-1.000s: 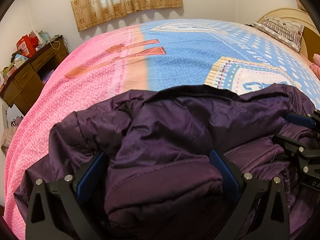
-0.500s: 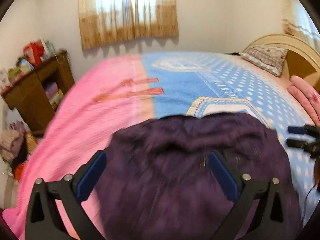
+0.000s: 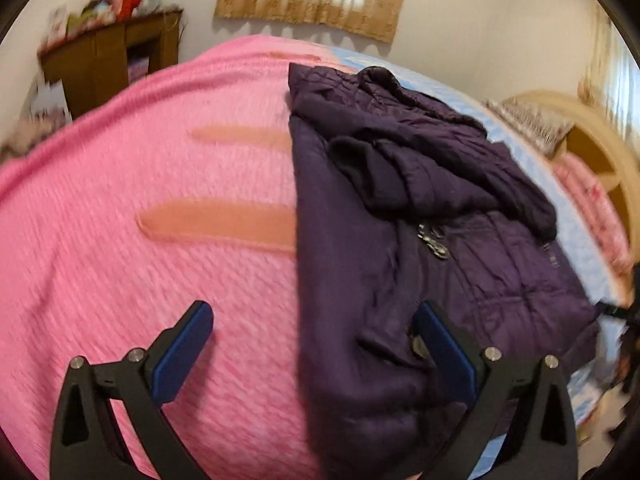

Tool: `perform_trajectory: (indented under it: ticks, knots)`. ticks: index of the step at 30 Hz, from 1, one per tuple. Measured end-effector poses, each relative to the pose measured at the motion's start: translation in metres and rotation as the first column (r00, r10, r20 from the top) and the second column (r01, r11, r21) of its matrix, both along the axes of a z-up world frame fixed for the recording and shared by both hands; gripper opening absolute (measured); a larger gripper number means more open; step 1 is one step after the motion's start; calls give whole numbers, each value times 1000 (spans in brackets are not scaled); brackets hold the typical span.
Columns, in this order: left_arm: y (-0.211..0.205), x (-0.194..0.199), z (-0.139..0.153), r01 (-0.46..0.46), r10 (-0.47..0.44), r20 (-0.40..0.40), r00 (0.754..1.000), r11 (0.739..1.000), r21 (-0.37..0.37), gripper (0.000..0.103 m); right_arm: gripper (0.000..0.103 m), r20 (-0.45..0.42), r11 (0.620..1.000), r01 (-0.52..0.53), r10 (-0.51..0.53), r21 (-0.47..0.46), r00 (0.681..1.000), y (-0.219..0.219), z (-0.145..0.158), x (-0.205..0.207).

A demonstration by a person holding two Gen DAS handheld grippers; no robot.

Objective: Fold large clothes
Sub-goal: 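Grasp the ribbed hem of the folded jacket with both tools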

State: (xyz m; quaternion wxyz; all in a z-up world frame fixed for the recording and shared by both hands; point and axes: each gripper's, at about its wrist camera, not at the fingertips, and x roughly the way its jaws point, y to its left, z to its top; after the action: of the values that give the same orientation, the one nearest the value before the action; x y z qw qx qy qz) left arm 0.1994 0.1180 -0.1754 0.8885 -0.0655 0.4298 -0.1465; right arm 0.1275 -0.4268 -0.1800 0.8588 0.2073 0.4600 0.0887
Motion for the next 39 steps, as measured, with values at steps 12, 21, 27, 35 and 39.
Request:
perform_trajectory:
  ticks: [12,21,27,35,39]
  knots:
    - [-20,-23,-3,80,-78,53,996,996,-34,42,41,102,997,-34,27,69,994,28,-14,-16]
    - [-16,-58,34,136,-134,47,990,990,-37,28,26,199,972,-75,30,225,980,22,10,-74]
    - [-14,-83,36,202,-201,-81,976,979,7,28,25,222,954,-93,30,283,975,20,29,-114]
    - [8,-108,-7,97,-100,-219,971,995,-27,43,25,202,954,-83,25,287,979,25,19,-122]
    - [21,-104,-23,26,-71,-268,961,986,-168,52,25,193,955,-85,30,284,981,25,14,-124]
